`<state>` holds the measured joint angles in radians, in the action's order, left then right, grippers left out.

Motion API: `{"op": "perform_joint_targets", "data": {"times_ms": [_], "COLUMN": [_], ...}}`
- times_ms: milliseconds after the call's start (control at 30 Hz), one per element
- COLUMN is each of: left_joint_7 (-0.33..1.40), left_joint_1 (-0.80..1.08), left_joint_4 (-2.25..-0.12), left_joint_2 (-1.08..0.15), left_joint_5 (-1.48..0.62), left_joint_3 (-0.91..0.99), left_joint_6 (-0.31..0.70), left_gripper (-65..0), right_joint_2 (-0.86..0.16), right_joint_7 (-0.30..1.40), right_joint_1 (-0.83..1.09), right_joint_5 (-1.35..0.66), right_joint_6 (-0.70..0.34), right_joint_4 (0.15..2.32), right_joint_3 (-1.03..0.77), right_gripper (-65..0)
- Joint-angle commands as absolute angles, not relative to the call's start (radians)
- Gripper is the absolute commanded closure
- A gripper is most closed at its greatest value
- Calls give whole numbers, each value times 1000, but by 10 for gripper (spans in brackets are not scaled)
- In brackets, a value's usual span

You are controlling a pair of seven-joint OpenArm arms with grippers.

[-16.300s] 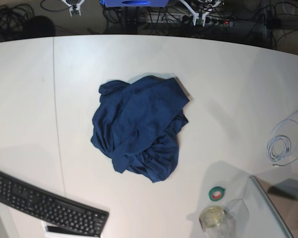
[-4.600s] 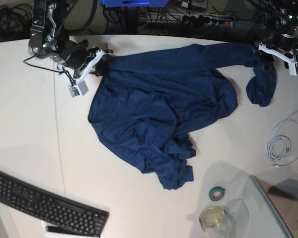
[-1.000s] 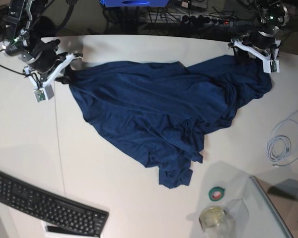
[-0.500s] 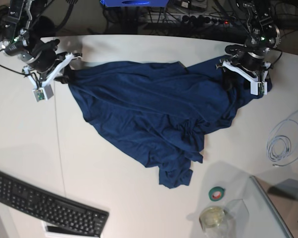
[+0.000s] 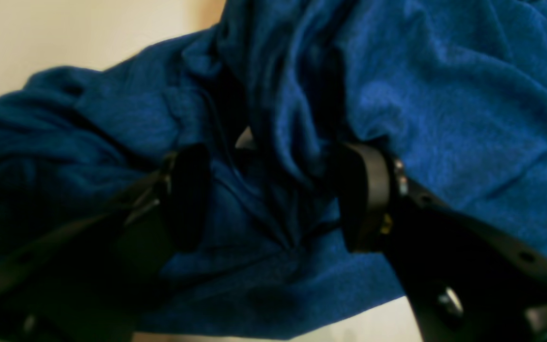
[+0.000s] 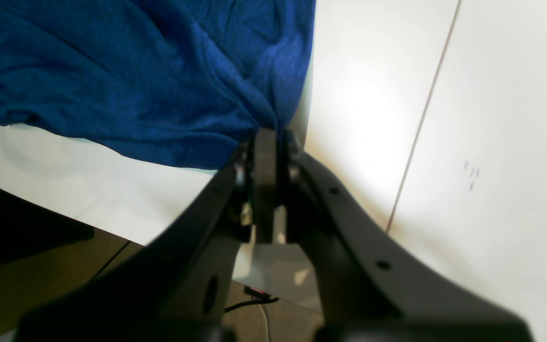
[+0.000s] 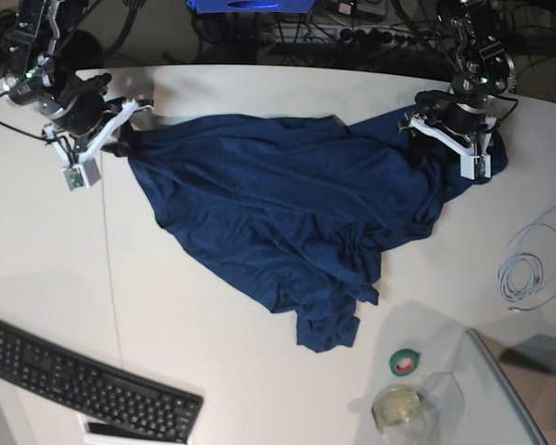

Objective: Layout the t-shirt on the table in an organized manner, then fold the t-shirt properly
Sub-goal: 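Pull the held t-shirt edges apart with both grippers to stretch it, then lift the t-shirt with both grippers and swing it over the table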

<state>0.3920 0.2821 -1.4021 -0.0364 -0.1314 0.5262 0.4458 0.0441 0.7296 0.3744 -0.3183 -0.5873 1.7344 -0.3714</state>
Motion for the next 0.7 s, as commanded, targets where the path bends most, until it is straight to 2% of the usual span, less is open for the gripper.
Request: {"op": "perform_joint_targets", "data": {"times_ms": [0,100,133,400,500,667], "left_joint_7": [374,372,374,374,375,547], "left_joint_1": [280,285,286,372,383,366], "left_joint_4": [-1409,-1423,-1435,-1699,-1794,-1900], "left_joint_2": [-44,-44,-44,-74,-70,-71], "left_joint_5": [-139,-139,-139,-140,-140,-150], "left_joint_3": [527,532,536,544,599,682], "left_joint_6": [447,447,447,443,443,447], "left_gripper": [-304,-25,0,0,0,0], "right_joint_2": [39,39,39,39,39,39], "right_joint_7": [711,711,711,719,719,719], "right_joint_1": [367,363,363,343,340,366], "right_joint_5": [-337,-337,-337,-337,-337,-337], "right_joint_6": [-590,-590,-590,-590,-590,-590], "right_joint_4": [1750,1750,1750,1750,1753,1761], "right_joint_3": [-374,-374,-374,-466,-487,-484], "right_gripper": [-3,-3,-3,-3,-3,-3]}}
